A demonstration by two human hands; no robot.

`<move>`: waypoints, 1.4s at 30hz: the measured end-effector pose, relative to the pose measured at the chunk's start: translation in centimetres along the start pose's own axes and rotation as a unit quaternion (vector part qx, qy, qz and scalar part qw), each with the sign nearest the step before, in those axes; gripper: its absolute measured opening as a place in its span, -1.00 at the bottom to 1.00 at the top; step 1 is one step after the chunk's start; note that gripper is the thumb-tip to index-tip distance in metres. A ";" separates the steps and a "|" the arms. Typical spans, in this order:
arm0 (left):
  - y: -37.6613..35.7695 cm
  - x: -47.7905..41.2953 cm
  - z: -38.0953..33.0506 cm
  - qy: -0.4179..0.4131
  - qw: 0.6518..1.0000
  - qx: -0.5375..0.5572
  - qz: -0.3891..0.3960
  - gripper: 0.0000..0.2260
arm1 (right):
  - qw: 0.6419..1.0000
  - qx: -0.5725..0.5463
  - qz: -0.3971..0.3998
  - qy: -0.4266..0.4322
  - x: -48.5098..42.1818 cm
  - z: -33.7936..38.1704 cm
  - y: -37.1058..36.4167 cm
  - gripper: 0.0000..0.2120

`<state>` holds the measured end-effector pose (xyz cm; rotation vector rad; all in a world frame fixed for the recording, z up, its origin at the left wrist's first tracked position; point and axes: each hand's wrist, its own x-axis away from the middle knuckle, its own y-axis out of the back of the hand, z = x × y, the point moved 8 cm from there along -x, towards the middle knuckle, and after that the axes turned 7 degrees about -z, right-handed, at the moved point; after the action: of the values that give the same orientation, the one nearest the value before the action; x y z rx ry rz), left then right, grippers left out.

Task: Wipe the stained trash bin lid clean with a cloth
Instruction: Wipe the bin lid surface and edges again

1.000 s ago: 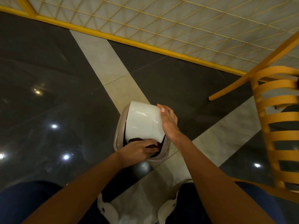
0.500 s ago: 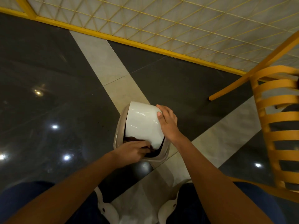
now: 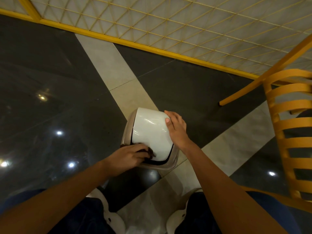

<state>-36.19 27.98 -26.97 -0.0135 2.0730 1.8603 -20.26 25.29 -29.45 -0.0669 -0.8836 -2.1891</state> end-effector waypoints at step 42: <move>0.0 -6.7 10.7 0.467 0.879 0.092 -0.041 -0.58 | 1.000 0.002 -0.005 0.001 0.0 -0.1 -0.1 -0.62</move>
<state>-27.16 36.78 -25.98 -1.1374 2.7576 1.7536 -20.33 25.31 -29.57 -0.0594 -0.8883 -2.1964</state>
